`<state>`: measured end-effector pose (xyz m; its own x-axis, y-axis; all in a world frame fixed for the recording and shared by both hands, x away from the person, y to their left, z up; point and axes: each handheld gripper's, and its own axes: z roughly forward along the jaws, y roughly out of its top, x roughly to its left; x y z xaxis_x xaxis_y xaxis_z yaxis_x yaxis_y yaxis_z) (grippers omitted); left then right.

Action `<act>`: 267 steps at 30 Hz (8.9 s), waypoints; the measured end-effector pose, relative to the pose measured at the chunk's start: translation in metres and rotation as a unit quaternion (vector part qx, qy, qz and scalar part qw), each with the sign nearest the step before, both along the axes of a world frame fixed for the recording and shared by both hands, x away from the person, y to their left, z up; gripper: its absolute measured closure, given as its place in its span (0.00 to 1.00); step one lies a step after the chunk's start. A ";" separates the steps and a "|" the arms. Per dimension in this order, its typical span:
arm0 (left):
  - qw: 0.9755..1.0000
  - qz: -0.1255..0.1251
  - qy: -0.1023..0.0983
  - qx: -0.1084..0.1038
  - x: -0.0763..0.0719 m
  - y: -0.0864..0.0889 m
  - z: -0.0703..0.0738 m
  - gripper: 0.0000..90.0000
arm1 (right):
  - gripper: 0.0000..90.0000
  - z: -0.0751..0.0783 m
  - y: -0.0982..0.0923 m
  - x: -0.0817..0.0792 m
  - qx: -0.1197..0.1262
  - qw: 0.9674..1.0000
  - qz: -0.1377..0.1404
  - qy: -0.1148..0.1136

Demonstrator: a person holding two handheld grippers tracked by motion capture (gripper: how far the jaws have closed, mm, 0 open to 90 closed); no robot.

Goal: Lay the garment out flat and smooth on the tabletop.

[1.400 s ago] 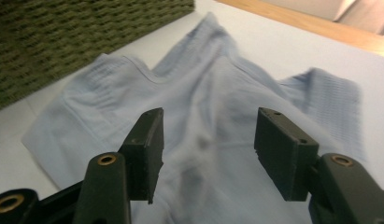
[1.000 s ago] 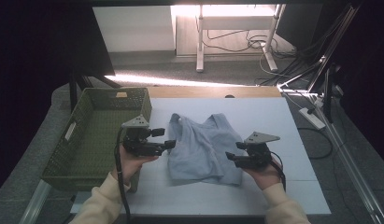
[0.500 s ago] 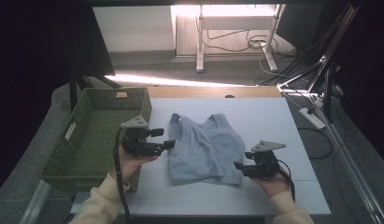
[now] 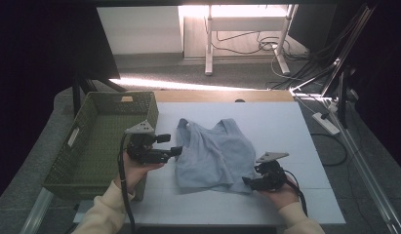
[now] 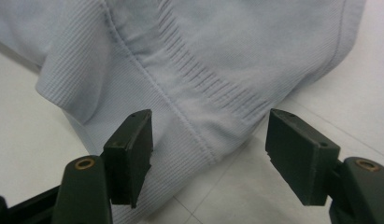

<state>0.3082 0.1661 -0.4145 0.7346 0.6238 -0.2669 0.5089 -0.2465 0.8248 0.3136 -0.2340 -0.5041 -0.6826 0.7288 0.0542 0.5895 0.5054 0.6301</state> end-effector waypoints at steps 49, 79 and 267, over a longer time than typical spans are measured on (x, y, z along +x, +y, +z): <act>1.000 -0.006 0.002 -0.002 -0.001 -0.002 0.000 0.30 | 0.90 0.020 -0.057 -0.027 -0.050 0.998 -0.042 -0.008; 1.000 -0.006 0.001 -0.001 0.000 -0.004 -0.001 0.30 | 0.51 0.035 0.067 -0.043 0.068 0.982 0.170 -0.047; 1.000 0.000 -0.002 -0.006 0.006 0.005 -0.001 0.29 | 0.46 0.041 0.048 -0.003 0.090 0.987 0.082 -0.101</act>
